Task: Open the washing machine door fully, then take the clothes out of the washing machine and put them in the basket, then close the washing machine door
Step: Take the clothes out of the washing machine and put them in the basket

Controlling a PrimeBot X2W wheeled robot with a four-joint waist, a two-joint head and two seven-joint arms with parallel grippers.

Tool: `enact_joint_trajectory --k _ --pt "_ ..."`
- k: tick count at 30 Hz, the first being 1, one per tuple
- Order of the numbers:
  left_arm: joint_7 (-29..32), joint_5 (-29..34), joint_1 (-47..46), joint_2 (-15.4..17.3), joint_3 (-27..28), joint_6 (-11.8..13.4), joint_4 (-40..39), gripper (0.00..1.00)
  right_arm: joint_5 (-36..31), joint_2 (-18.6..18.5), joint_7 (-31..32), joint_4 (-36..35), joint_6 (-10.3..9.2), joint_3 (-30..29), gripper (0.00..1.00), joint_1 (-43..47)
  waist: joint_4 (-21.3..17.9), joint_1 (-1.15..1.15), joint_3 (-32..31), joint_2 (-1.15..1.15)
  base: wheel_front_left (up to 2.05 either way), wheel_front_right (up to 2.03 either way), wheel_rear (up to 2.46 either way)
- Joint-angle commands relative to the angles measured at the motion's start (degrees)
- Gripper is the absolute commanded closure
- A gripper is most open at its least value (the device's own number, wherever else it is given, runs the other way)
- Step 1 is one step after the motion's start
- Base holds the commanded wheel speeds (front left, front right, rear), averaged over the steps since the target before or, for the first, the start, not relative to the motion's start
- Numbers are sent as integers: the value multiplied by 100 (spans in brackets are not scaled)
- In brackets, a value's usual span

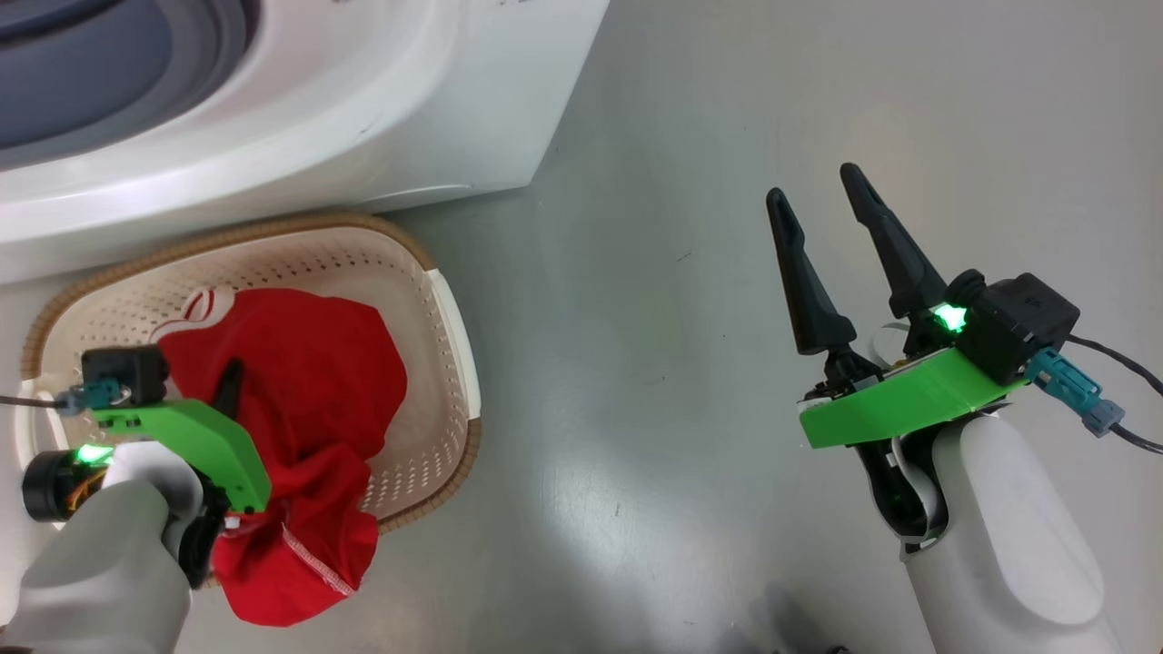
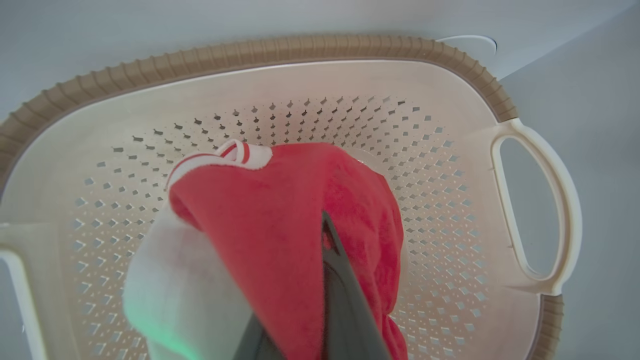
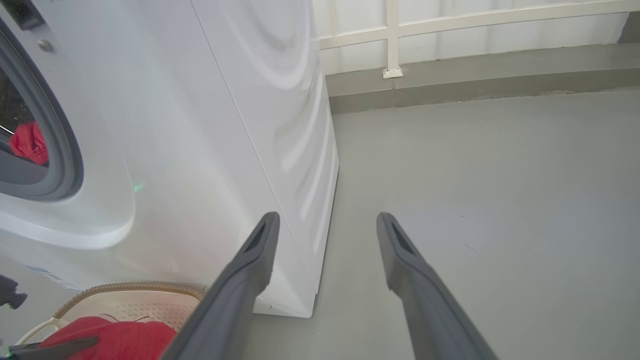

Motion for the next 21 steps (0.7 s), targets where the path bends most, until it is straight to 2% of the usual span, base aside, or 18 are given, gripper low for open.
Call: enact_joint_trajectory --k 1,3,4,7,21 --pt "-27 -105 -55 238 64 -17 31 71 -93 57 -27 -145 9 140 0 80 0 0 4 0 0 0 0" --pt "-42 -176 -62 229 6 -17 63 57 -94 61 -27 -142 9 135 0 83 -1 0 5 0 0 0 0" --pt "-50 -211 -68 229 -19 -17 78 47 -94 63 -27 -142 9 133 0 81 -3 0 8 0 0 0 0" --pt "-75 -310 -85 247 -102 -17 100 1 -92 68 -27 -150 9 120 0 72 -1 0 24 0 0 0 0" --pt "-260 -647 -171 218 -479 -17 28 0 -105 64 -27 -78 9 92 0 61 81 0 -99 0 0 0 0"
